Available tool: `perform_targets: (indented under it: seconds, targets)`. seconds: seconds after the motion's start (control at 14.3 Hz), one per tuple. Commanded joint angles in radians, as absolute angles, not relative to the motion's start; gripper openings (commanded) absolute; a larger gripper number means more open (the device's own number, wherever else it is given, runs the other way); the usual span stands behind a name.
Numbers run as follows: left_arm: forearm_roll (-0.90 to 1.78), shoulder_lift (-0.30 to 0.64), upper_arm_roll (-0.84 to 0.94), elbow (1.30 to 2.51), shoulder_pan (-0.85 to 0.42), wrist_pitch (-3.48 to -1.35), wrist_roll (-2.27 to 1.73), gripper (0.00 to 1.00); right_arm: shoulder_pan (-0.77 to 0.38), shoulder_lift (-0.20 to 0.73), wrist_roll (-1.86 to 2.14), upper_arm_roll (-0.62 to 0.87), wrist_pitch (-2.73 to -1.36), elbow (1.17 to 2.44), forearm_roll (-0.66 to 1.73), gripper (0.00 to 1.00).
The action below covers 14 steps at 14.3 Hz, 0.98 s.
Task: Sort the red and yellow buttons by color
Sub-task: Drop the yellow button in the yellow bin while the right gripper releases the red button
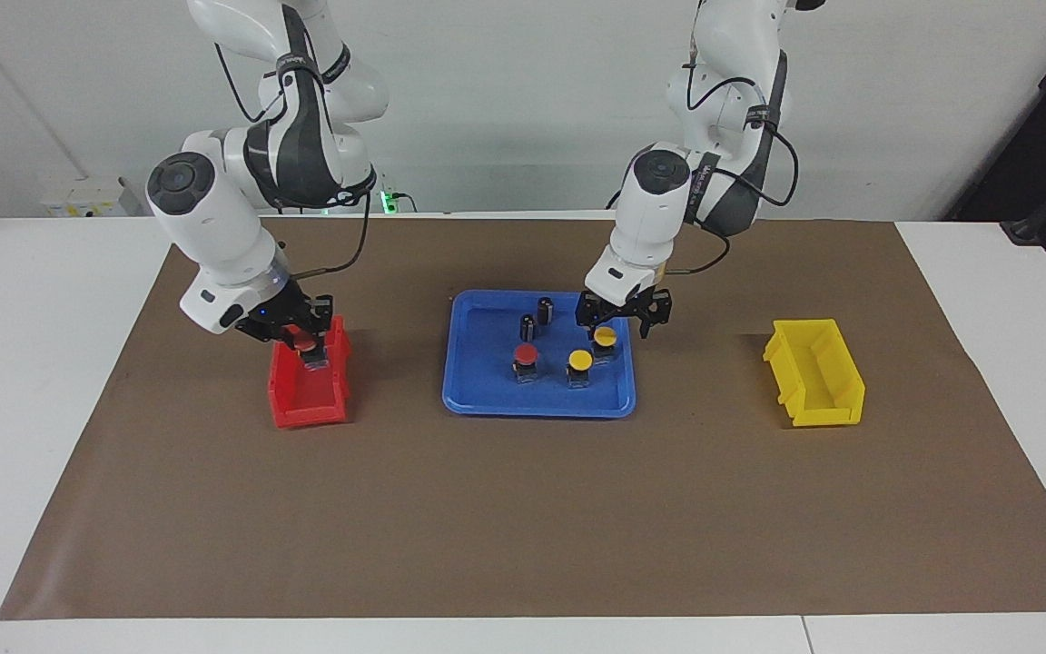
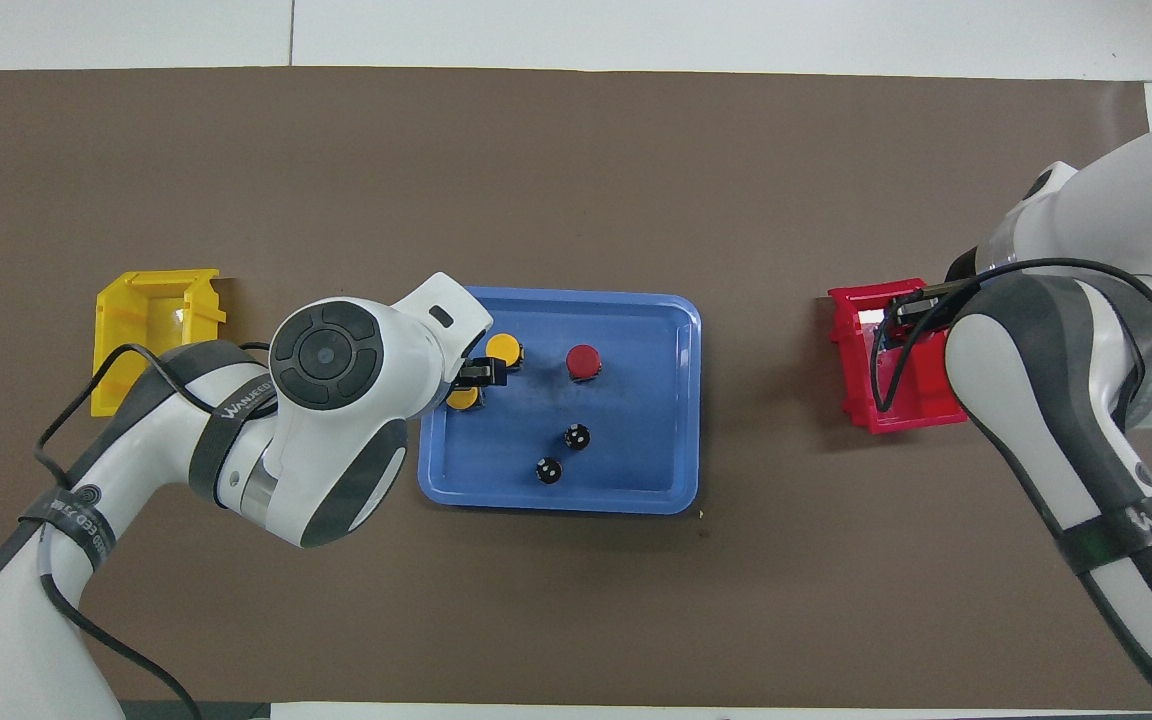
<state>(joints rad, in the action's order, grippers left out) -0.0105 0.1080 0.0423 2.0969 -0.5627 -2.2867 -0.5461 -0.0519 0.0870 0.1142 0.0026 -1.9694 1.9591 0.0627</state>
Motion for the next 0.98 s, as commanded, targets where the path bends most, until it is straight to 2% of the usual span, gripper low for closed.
perform_targets:
  seconds: [0.0,0.21,0.28,0.42,0.49,0.63,0.91]
  targets:
    - [0.005,0.081,0.028,2.146,-0.584,-2.336,-0.549,0.97,-0.018,0.018,0.182,0.014,-2.043,2.078,0.080,0.22]
    - [0.005,0.106,0.028,2.151,-0.604,-2.348,-0.549,0.97,-0.008,-0.009,0.187,0.014,-2.109,2.155,0.078,0.22]
    - [0.005,0.106,0.026,2.151,-0.604,-2.350,-0.551,0.94,-0.008,-0.021,0.187,0.014,-2.141,2.189,0.078,0.22]
    - [0.005,0.107,0.028,2.148,-0.604,-2.347,-0.569,0.13,-0.011,-0.031,0.189,0.014,-2.184,2.238,0.078,0.22]
    - [0.005,0.107,0.028,2.148,-0.601,-2.347,-0.569,0.06,-0.011,-0.044,0.189,0.014,-2.198,2.264,0.077,0.22]
    - [0.005,0.112,0.028,2.138,-0.601,-2.347,-0.577,0.02,-0.006,-0.049,0.213,0.012,-2.245,2.311,0.075,0.22]
    - [0.006,0.107,0.025,2.076,-0.592,-2.263,-0.577,0.02,-0.005,-0.049,0.227,0.012,-2.301,2.350,0.075,0.22]
